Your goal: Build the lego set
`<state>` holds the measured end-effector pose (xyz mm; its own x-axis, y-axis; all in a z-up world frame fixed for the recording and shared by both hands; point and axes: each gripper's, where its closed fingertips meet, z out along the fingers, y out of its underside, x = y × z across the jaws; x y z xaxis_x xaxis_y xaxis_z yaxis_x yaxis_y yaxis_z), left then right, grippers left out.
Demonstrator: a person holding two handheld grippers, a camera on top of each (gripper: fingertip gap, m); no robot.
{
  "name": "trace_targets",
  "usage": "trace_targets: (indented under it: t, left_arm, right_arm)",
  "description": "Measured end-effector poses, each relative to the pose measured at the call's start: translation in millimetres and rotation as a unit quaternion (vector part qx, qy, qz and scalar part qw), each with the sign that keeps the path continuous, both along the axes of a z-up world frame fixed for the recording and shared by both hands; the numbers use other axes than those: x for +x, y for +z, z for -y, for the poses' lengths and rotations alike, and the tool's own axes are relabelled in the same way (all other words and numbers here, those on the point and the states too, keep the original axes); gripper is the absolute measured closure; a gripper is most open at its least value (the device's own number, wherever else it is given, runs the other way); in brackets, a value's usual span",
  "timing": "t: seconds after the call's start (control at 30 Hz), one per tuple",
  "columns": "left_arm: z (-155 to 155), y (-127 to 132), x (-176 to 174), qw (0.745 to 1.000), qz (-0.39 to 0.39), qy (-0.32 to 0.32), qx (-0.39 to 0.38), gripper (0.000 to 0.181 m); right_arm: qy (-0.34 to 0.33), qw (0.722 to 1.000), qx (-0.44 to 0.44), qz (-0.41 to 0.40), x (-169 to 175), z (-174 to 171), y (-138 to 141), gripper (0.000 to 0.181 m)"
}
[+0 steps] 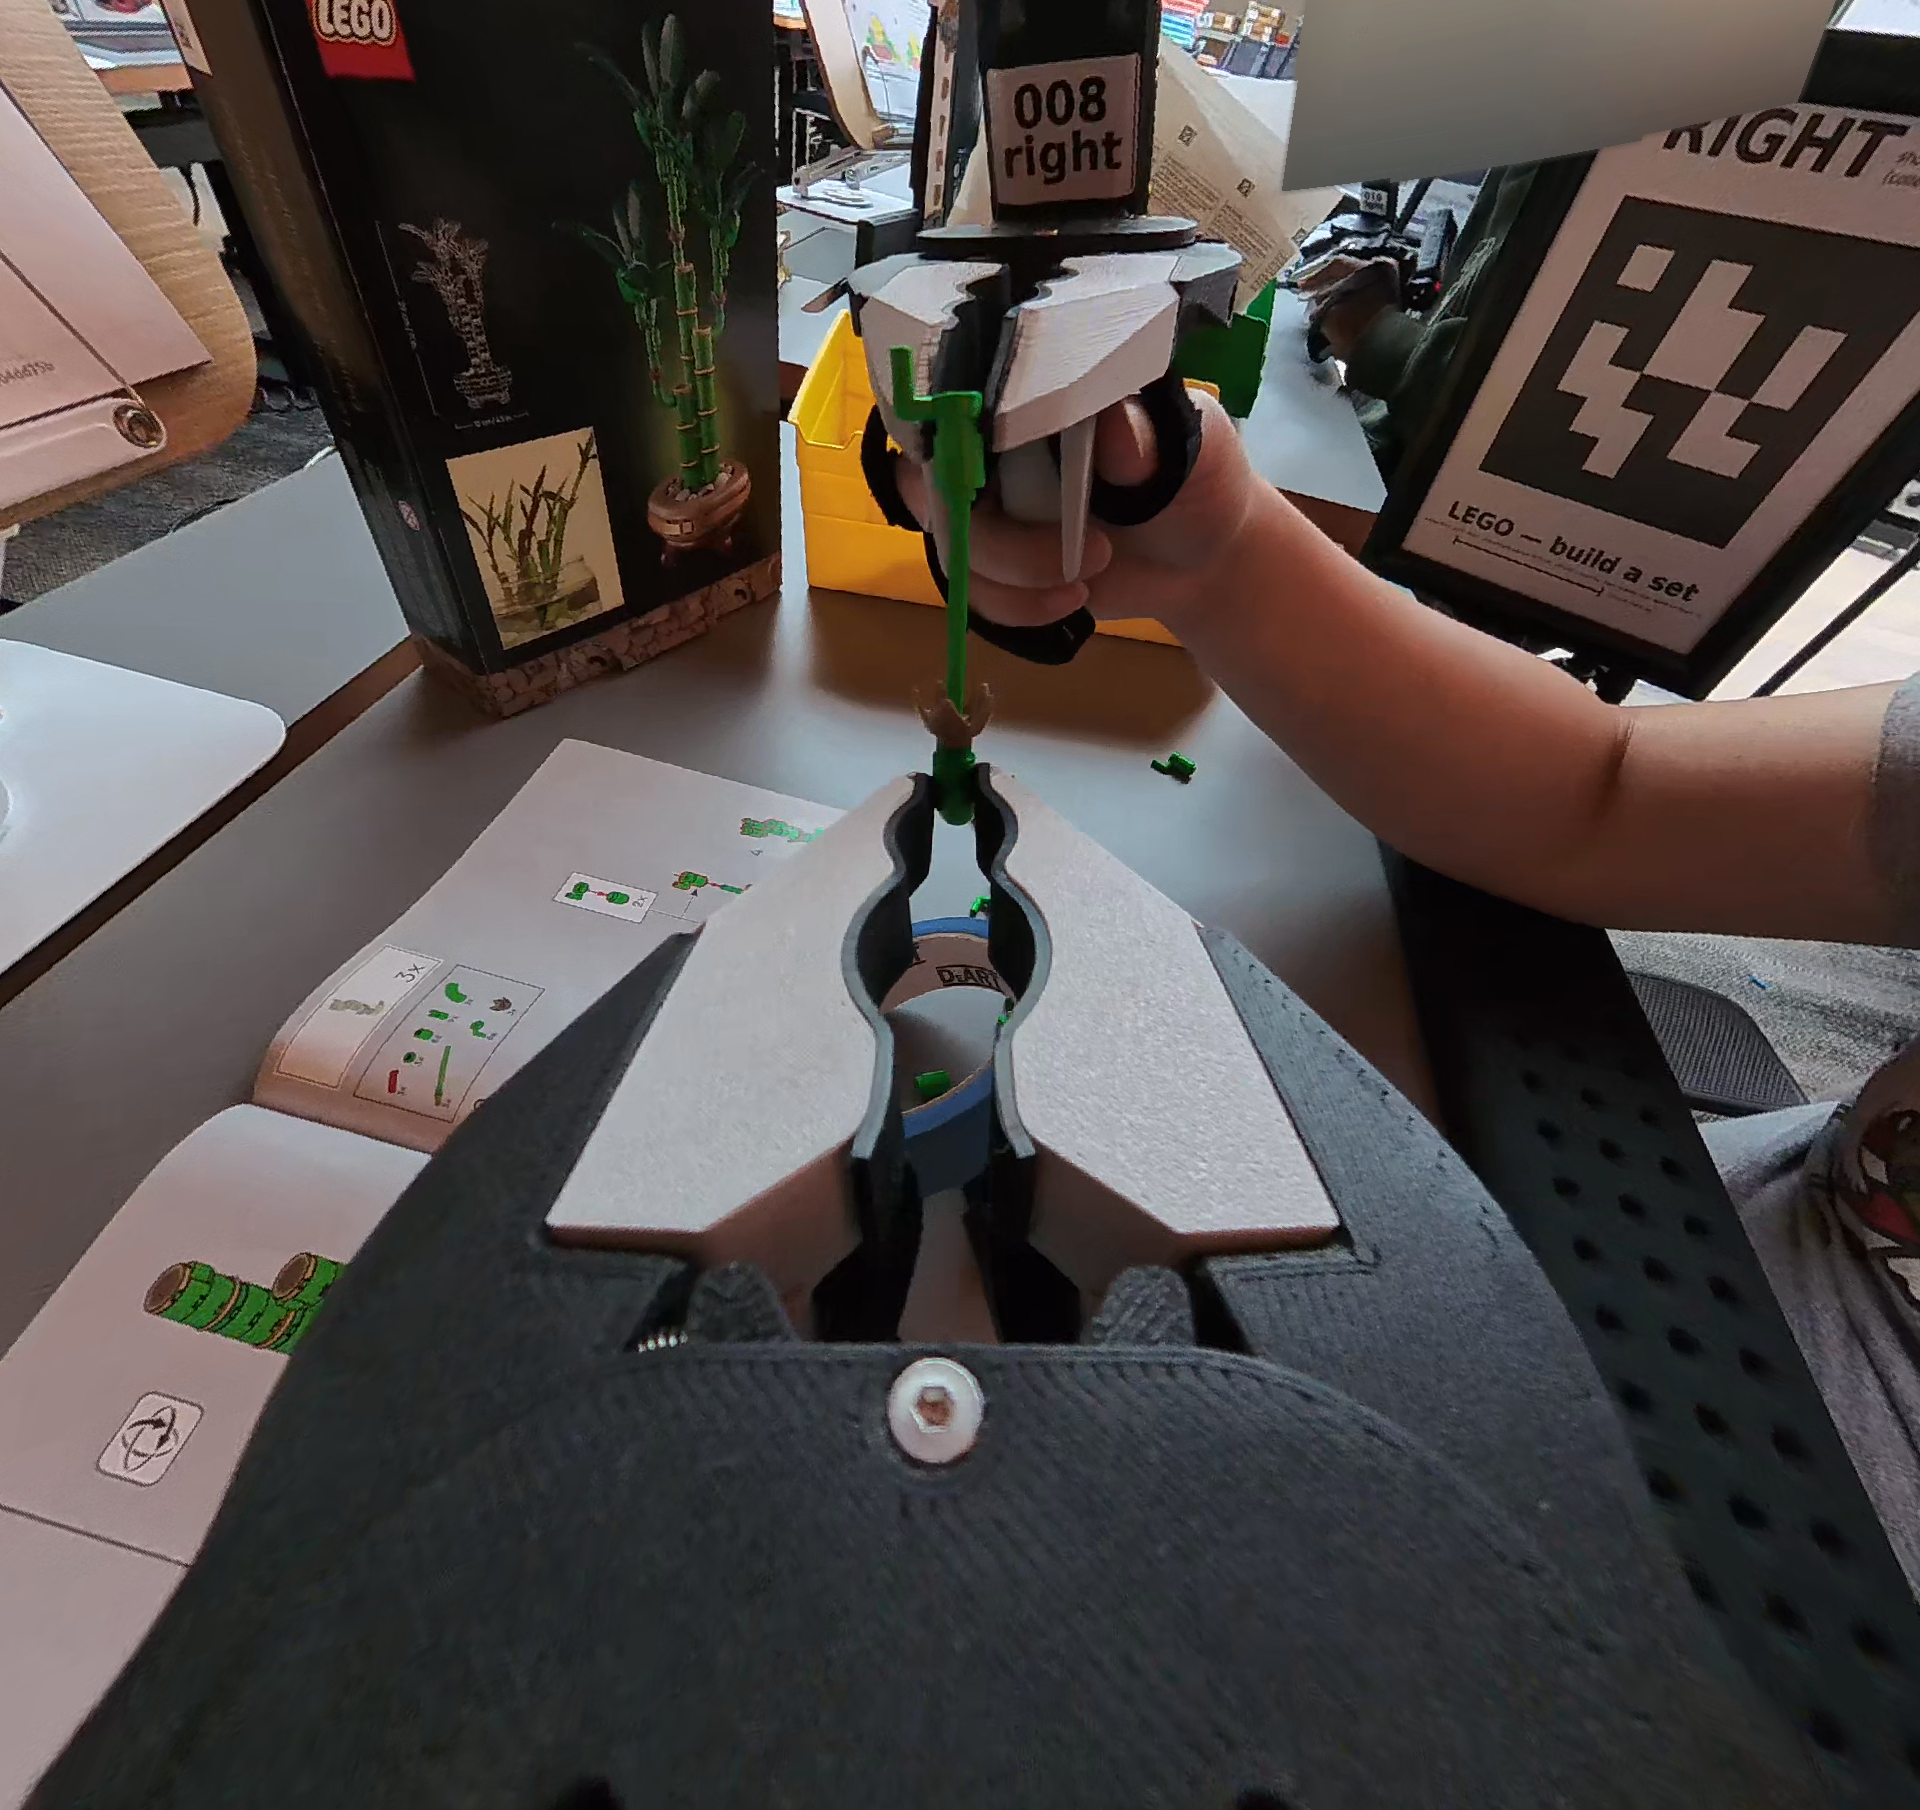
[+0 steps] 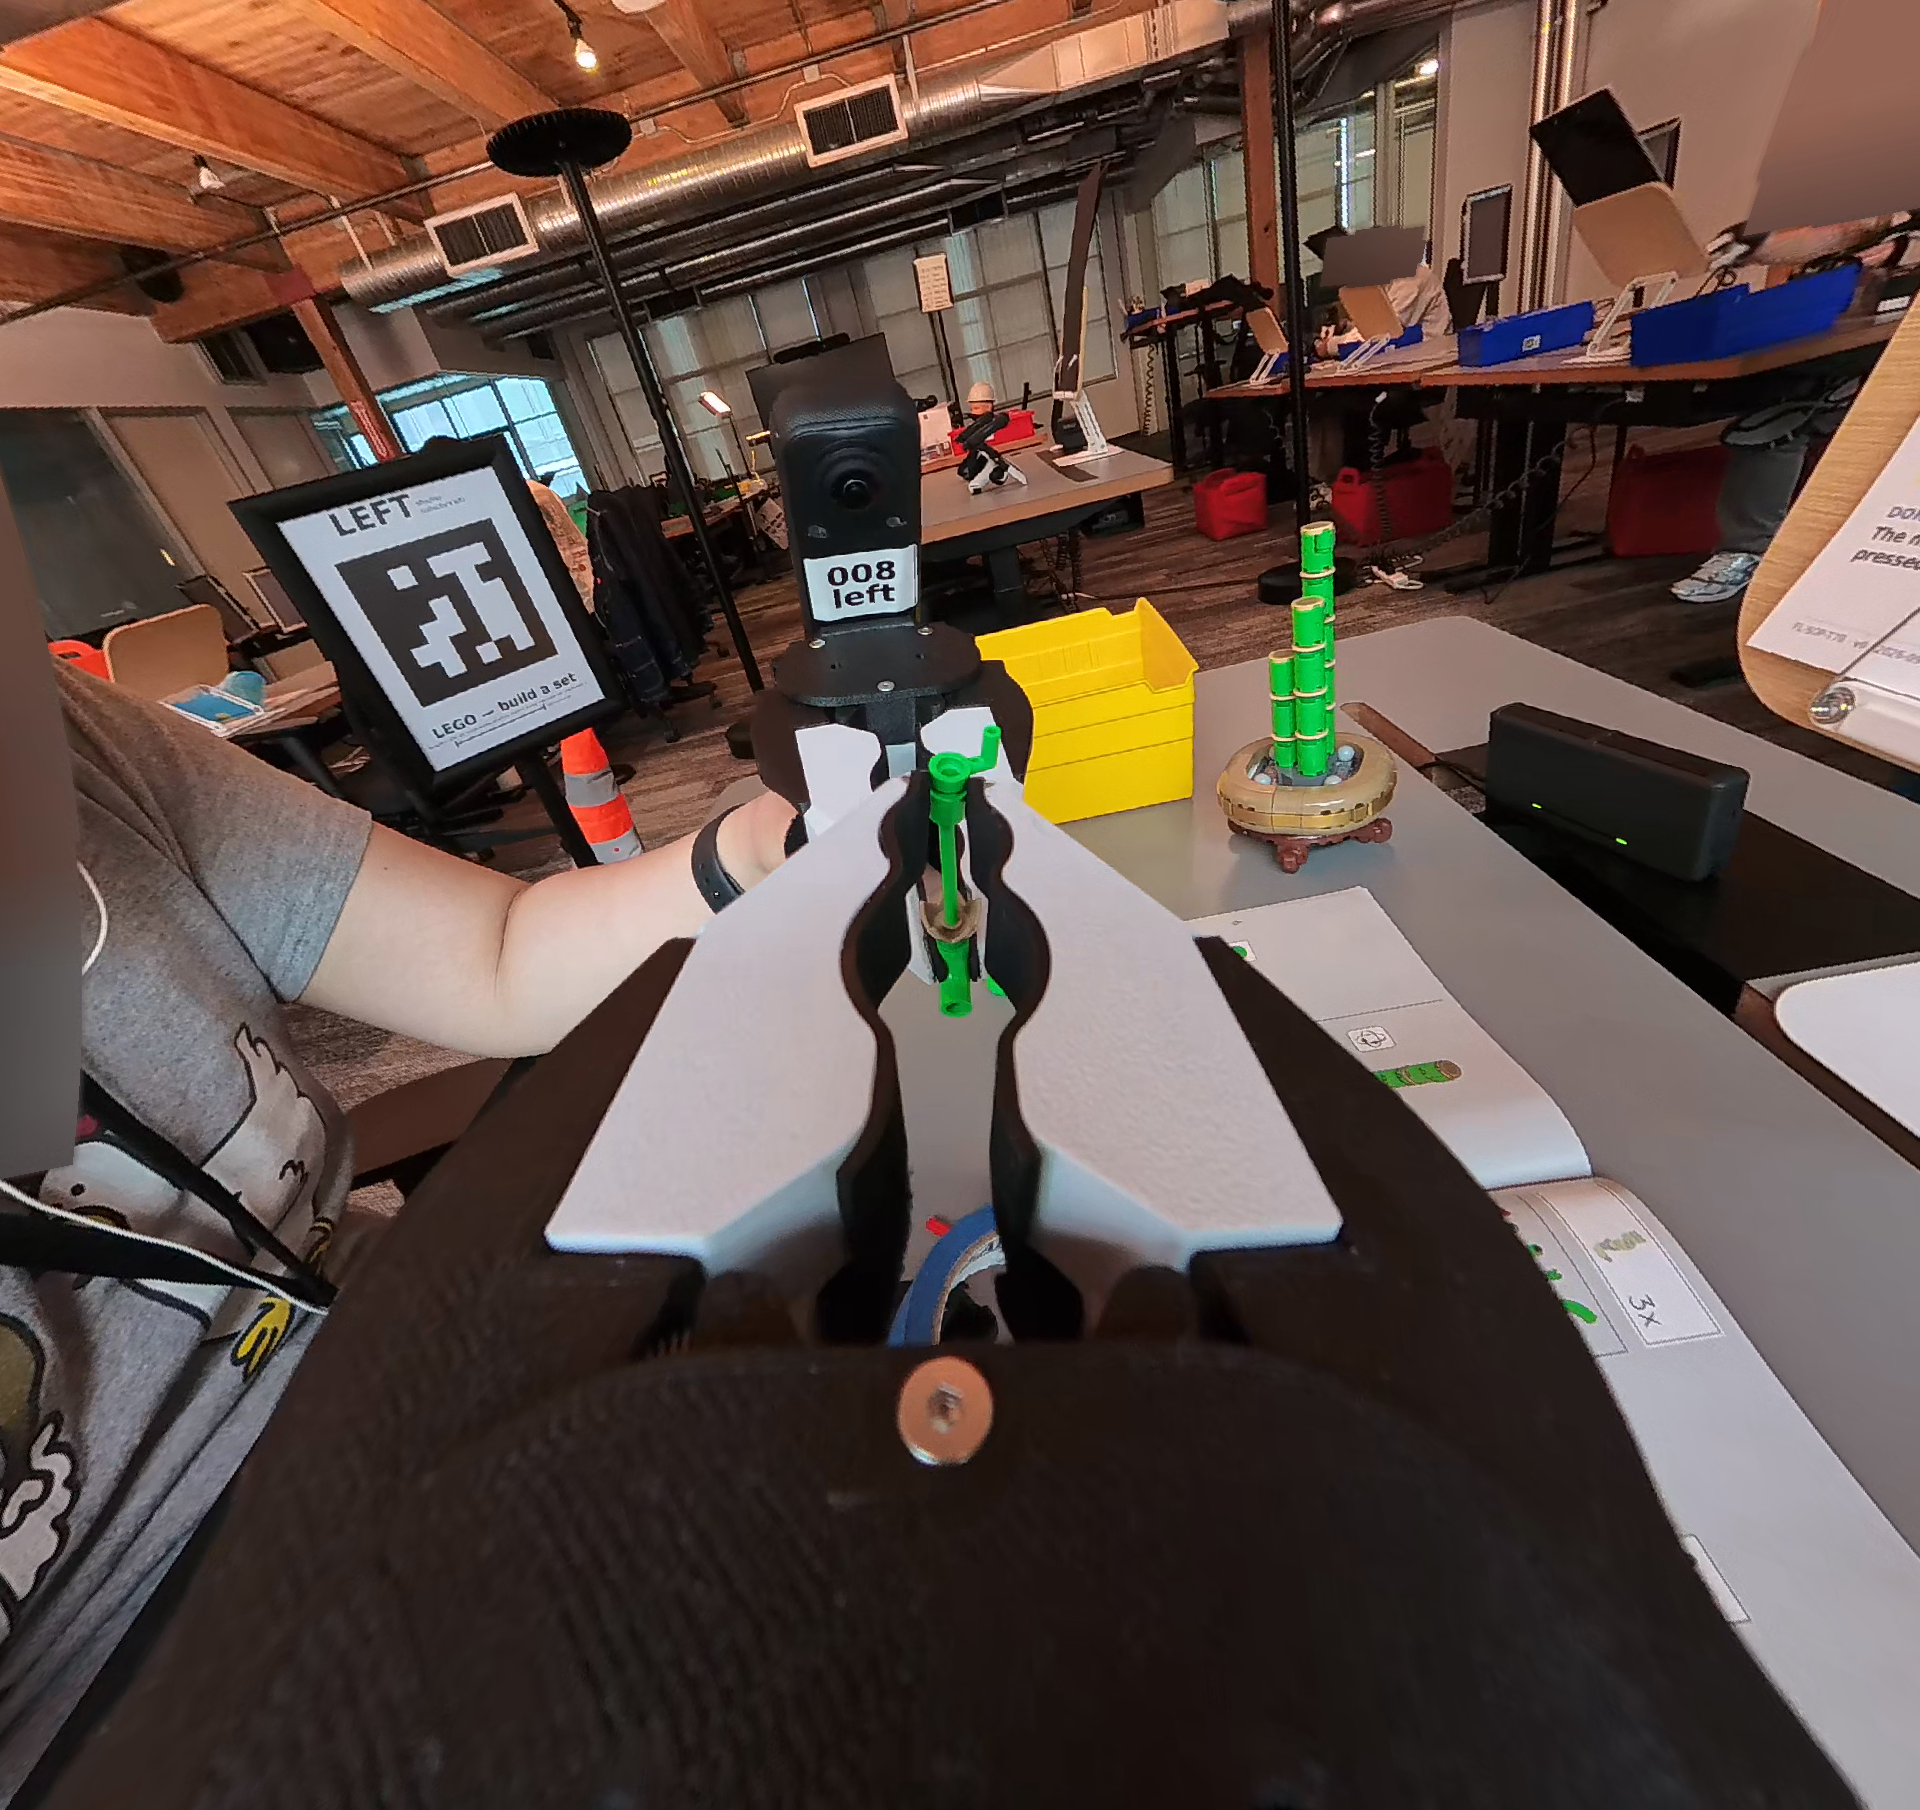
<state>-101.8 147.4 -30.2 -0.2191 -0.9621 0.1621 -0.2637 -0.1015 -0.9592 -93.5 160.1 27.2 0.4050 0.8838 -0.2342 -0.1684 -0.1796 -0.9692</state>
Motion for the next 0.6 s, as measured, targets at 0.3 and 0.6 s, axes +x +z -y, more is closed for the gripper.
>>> trace_targets:
  t: [0.3, 0.6]
  left_arm:
    - [1.2, -1.2, -0.9, 1.0, -0.006, -0.005, 0.002, 0.176]
    - [0.4, -0.4, -0.4, 1.0, -0.001, -0.001, 0.011, 0.176]
  right_arm:
    - [0.011, 1.0, -0.009, 0.002, 0.4, 2.1, -1.9, 0.177]
    - [0.016, 1.0, -0.011, 0.002, 0.3, 3.1, -1.9, 0.176]
